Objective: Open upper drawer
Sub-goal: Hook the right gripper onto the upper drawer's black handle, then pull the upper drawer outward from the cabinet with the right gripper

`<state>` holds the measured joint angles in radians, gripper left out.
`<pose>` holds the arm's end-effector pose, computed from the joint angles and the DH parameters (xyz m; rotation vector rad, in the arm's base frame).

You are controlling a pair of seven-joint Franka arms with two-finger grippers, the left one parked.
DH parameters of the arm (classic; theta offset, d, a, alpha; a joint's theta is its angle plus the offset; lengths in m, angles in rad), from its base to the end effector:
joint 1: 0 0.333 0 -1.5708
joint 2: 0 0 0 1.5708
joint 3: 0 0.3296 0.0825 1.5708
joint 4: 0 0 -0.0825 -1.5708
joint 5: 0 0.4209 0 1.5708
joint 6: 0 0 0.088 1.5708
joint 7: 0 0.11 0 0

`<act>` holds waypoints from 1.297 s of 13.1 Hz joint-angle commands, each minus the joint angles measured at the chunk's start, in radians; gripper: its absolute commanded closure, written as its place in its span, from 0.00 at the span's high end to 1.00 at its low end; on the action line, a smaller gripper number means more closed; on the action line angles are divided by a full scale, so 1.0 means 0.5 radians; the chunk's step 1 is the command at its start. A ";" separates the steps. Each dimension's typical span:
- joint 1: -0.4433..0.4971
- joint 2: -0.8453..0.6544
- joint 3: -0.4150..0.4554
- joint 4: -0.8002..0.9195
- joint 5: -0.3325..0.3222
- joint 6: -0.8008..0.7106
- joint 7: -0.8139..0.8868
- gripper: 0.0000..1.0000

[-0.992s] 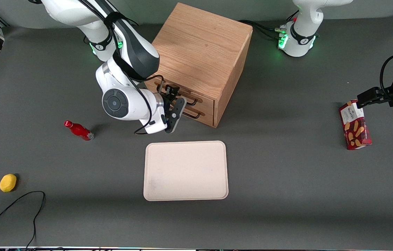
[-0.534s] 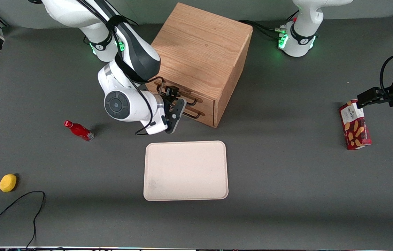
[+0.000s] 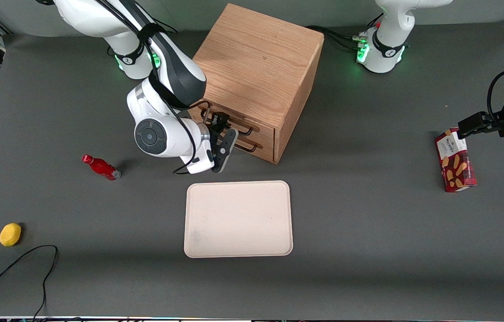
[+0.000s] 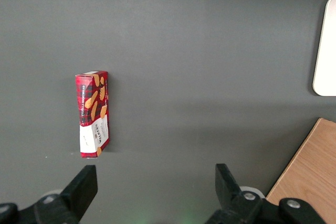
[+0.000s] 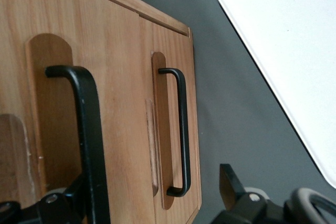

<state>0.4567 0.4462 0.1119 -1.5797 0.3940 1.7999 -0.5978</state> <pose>0.5728 0.3949 0.3662 -2.3541 -1.3264 0.2968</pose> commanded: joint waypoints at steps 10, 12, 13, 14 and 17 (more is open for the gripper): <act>-0.017 0.016 -0.058 0.030 -0.073 0.171 -0.053 1.00; -0.030 0.019 -0.079 0.036 -0.076 0.171 -0.056 1.00; -0.033 0.019 -0.086 0.036 -0.076 0.174 -0.056 1.00; -0.033 0.022 -0.086 0.036 -0.079 0.174 -0.056 1.00; -0.045 0.049 -0.122 0.104 -0.076 0.174 -0.053 1.00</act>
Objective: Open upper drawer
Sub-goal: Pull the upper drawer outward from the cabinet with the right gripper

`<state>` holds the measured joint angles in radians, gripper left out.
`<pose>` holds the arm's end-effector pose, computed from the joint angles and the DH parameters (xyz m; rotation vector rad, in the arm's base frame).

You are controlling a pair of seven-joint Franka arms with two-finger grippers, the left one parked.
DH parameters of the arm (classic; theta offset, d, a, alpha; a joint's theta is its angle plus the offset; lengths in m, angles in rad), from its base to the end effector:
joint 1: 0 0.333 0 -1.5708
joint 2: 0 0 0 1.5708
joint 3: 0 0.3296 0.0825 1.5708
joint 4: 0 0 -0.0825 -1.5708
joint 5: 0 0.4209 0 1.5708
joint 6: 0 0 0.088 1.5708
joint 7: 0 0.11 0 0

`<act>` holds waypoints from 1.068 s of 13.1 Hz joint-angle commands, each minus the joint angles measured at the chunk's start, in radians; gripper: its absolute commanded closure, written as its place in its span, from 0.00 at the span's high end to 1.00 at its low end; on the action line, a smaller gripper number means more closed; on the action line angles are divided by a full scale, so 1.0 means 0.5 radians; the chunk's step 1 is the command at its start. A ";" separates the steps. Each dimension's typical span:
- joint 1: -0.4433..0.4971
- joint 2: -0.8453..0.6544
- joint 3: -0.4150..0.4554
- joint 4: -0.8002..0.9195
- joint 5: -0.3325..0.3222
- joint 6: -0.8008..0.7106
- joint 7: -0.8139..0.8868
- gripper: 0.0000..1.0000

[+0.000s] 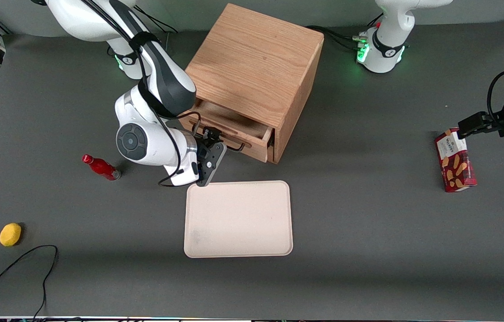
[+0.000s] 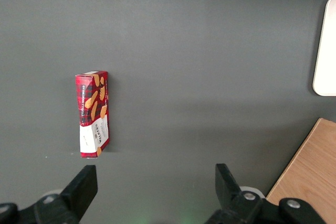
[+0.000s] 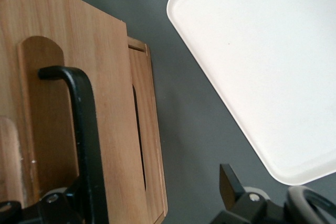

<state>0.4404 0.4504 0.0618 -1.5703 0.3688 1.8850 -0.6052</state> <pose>0.6091 0.3603 0.3701 -2.4469 -1.2796 0.1607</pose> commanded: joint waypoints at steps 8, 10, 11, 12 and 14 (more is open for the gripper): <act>-0.062 0.090 -0.029 0.164 -0.032 0.004 -0.057 1.00; -0.086 0.102 -0.029 0.171 -0.032 0.004 -0.057 1.00; -0.086 0.106 -0.029 0.171 -0.032 0.004 -0.057 1.00; -0.086 0.109 -0.029 0.174 -0.032 0.004 -0.057 1.00; -0.086 0.115 -0.029 0.189 -0.032 0.004 -0.054 1.00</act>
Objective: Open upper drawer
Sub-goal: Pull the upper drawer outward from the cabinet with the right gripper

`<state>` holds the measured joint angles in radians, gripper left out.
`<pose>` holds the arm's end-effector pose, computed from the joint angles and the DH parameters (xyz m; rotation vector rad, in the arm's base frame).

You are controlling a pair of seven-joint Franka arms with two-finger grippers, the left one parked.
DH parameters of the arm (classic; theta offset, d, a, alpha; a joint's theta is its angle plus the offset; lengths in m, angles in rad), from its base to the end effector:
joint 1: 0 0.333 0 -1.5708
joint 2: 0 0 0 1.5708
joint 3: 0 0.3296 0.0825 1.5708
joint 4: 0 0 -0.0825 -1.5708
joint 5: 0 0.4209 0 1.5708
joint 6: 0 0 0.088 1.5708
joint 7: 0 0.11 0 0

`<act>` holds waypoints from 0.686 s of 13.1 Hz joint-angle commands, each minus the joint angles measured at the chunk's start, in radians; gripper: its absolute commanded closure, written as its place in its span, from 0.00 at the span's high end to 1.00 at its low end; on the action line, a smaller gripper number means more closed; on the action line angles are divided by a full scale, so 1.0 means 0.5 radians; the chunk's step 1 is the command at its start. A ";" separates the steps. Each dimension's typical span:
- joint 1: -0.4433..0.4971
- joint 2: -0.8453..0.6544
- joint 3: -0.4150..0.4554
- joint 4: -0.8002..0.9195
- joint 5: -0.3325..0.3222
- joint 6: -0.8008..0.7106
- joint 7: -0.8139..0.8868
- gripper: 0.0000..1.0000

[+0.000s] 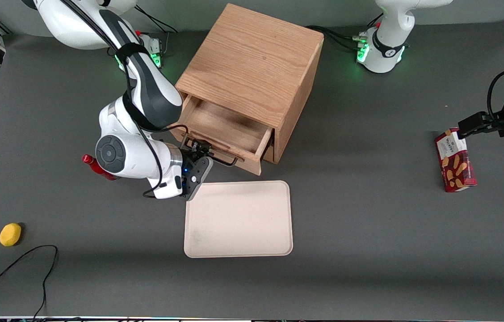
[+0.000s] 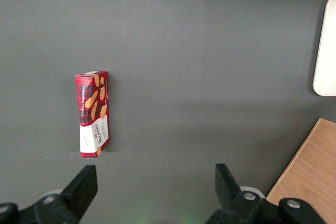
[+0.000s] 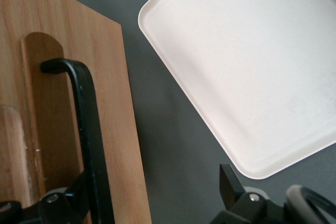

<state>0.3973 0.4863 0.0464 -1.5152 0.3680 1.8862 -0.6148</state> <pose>0.6412 0.3303 0.3713 -2.4797 -1.2263 0.1154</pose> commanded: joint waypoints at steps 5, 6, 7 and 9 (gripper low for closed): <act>-0.055 0.089 0.002 0.156 -0.027 -0.002 -0.102 1.00; -0.061 0.095 0.002 0.156 -0.027 -0.002 -0.117 1.00; -0.089 0.098 0.002 0.159 -0.027 -0.002 -0.117 1.00; -0.110 0.107 0.005 0.162 -0.024 -0.005 -0.166 1.00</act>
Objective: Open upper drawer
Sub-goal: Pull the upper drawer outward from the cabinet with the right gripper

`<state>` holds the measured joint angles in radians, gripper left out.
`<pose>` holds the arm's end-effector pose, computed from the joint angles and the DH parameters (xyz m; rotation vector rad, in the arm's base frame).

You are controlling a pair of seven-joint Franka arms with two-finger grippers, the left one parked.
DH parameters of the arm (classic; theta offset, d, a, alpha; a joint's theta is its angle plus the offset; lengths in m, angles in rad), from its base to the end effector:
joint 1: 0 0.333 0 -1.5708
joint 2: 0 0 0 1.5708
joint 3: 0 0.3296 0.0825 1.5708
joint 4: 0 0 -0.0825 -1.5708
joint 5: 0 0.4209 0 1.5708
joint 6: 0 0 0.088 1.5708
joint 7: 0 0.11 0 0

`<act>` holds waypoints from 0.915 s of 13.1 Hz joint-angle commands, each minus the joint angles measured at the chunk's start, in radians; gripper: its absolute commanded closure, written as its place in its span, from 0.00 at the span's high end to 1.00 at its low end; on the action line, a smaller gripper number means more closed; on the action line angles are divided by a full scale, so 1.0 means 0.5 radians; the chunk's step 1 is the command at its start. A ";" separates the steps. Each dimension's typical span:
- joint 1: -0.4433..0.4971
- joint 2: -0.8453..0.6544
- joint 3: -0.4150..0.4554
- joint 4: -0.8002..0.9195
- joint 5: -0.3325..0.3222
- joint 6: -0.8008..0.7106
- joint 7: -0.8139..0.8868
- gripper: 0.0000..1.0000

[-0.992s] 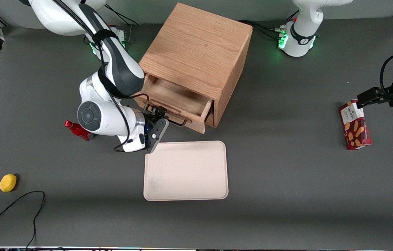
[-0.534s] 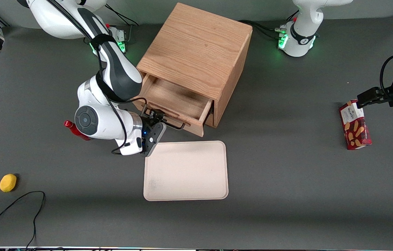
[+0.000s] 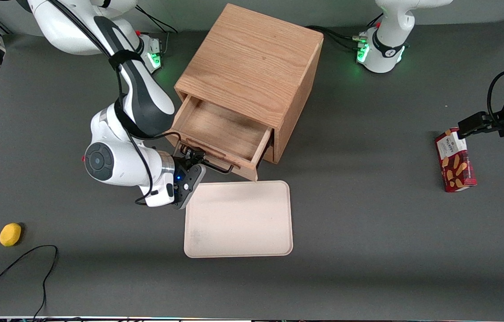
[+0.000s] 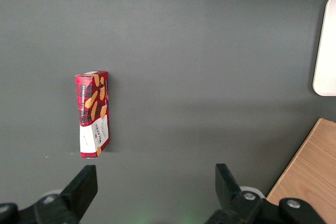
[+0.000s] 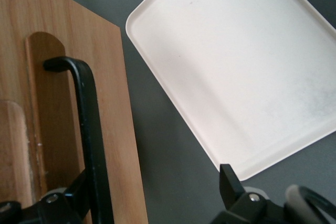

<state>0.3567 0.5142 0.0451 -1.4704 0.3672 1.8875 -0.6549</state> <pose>0.6645 0.3069 0.3733 -2.4793 -1.2270 0.0687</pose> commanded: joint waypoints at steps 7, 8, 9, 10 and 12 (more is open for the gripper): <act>-0.060 0.140 0.008 0.238 -0.017 -0.050 -0.129 1.00; -0.060 0.159 0.008 0.265 -0.016 -0.053 -0.132 1.00; -0.060 0.168 0.008 0.284 -0.016 -0.057 -0.132 1.00; -0.060 0.183 0.008 0.299 -0.016 -0.063 -0.132 1.00; -0.060 0.211 0.011 0.351 -0.016 -0.063 -0.184 1.00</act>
<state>0.3343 0.5783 0.0454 -1.3667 0.3672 1.8778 -0.7095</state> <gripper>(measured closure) 0.000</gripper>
